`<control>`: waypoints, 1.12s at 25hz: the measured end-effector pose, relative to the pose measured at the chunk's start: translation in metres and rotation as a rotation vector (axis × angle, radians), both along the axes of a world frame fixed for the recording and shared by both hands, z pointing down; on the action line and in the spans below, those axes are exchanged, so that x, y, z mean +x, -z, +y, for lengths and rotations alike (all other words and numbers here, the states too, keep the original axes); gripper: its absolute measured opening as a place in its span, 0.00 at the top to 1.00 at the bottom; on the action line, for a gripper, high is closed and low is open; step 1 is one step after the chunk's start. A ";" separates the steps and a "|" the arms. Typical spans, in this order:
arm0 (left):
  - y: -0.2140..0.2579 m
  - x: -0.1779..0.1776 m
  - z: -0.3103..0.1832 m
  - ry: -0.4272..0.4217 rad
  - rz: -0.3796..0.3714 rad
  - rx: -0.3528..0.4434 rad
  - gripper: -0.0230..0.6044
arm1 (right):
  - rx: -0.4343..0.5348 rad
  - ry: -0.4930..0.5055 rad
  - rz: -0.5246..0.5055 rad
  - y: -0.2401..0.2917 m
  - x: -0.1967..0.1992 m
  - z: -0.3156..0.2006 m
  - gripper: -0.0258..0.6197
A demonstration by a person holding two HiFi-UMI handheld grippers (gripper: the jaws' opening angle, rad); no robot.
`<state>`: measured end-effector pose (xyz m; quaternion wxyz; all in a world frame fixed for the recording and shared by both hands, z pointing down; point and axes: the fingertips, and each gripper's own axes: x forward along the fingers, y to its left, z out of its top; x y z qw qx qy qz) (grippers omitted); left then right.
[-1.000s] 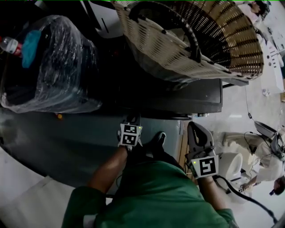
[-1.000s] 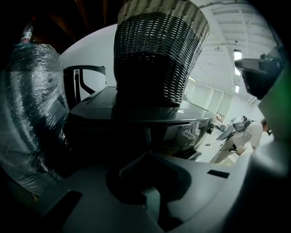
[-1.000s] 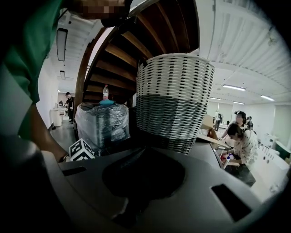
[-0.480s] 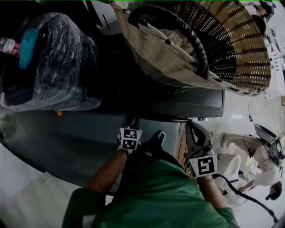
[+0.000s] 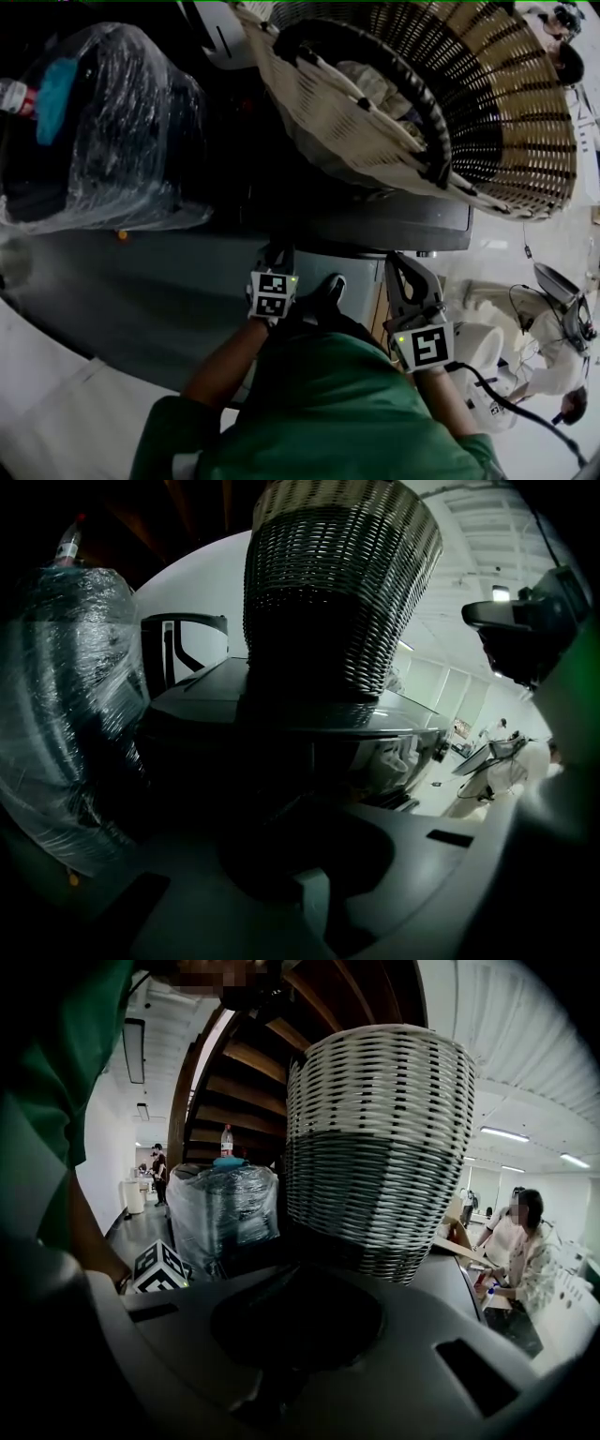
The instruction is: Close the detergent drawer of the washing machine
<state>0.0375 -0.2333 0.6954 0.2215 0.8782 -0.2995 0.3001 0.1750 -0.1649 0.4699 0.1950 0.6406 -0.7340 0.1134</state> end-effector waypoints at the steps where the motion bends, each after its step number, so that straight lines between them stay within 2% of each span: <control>1: 0.001 0.000 0.000 -0.006 -0.001 -0.009 0.93 | 0.000 0.000 -0.001 0.000 0.000 -0.001 0.94; 9: 0.001 0.003 -0.006 0.040 0.022 -0.064 0.93 | -0.003 0.018 -0.009 -0.002 -0.003 -0.005 0.94; 15: 0.000 0.003 -0.004 0.025 0.014 -0.017 0.93 | 0.014 0.026 -0.001 0.003 -0.005 0.003 0.94; 20: 0.013 -0.003 0.003 0.028 -0.004 -0.051 0.93 | 0.027 -0.005 0.027 0.014 0.002 0.015 0.94; 28: 0.129 -0.017 -0.002 0.064 0.116 0.212 0.93 | 0.139 -0.042 -0.024 0.044 0.017 0.033 0.94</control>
